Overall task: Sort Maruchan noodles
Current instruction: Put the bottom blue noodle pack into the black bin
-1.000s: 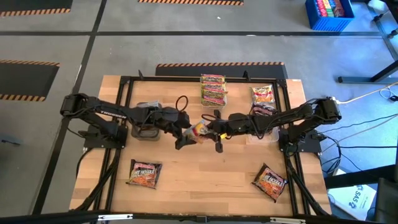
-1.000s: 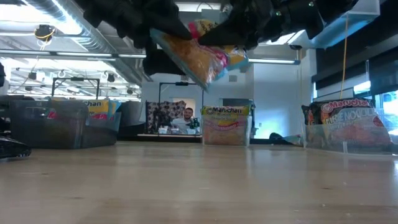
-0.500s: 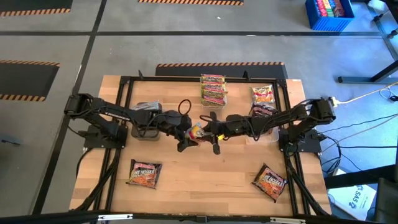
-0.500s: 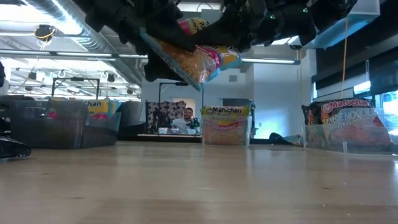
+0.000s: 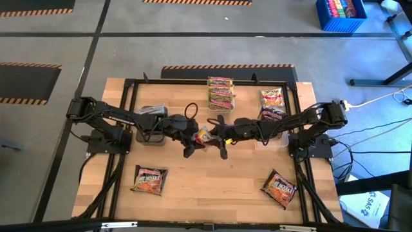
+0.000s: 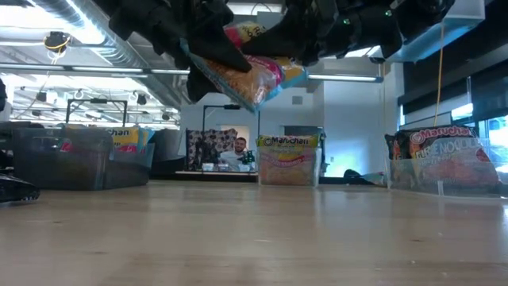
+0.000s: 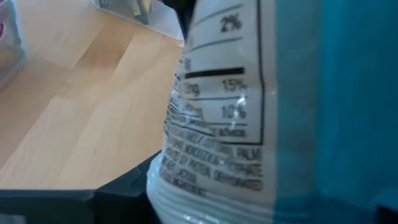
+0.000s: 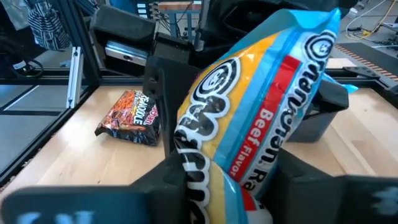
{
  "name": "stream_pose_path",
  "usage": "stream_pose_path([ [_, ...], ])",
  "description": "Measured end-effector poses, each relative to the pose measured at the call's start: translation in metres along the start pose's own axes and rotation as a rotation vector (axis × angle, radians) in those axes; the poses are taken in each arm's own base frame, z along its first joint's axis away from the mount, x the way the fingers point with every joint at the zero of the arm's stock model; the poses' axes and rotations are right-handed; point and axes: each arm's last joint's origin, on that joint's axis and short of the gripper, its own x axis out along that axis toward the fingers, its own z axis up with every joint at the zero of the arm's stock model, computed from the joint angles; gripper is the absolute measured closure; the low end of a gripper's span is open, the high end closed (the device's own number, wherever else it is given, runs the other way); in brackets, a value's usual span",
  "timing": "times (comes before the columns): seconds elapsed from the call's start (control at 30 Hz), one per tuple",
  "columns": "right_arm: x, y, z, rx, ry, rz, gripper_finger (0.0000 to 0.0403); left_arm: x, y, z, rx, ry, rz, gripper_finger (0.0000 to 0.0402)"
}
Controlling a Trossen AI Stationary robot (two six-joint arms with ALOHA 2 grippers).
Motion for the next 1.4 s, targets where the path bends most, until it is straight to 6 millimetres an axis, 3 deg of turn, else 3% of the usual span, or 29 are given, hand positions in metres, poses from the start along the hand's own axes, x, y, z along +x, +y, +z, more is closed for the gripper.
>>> stream_pose_path([
  [0.27,0.000,0.000,0.000,0.010,0.015,-0.005,0.0184,0.000,0.001,-0.001,0.034,0.008,0.002,0.0209],
  [0.43,-0.007,0.000,0.002,0.029,0.063,-0.007,0.0146,0.000,0.001,-0.002,0.044,0.020,0.004,0.0209],
  [0.7,-0.045,0.002,0.018,0.037,0.225,-0.015,0.0139,-0.001,0.000,-0.002,0.094,0.028,-0.023,0.0209],
  [0.87,-0.061,0.003,-0.005,0.067,0.276,-0.005,0.0139,-0.001,-0.001,-0.001,0.134,-0.036,-0.041,0.0209],
  [1.13,-0.069,0.003,-0.033,0.136,0.016,0.028,0.0139,-0.004,0.000,0.002,0.171,-0.287,-0.115,0.0209],
  [1.4,-0.061,0.003,-0.023,0.116,-0.203,0.055,0.0139,-0.009,-0.005,0.013,0.240,-0.447,-0.113,0.0209],
])
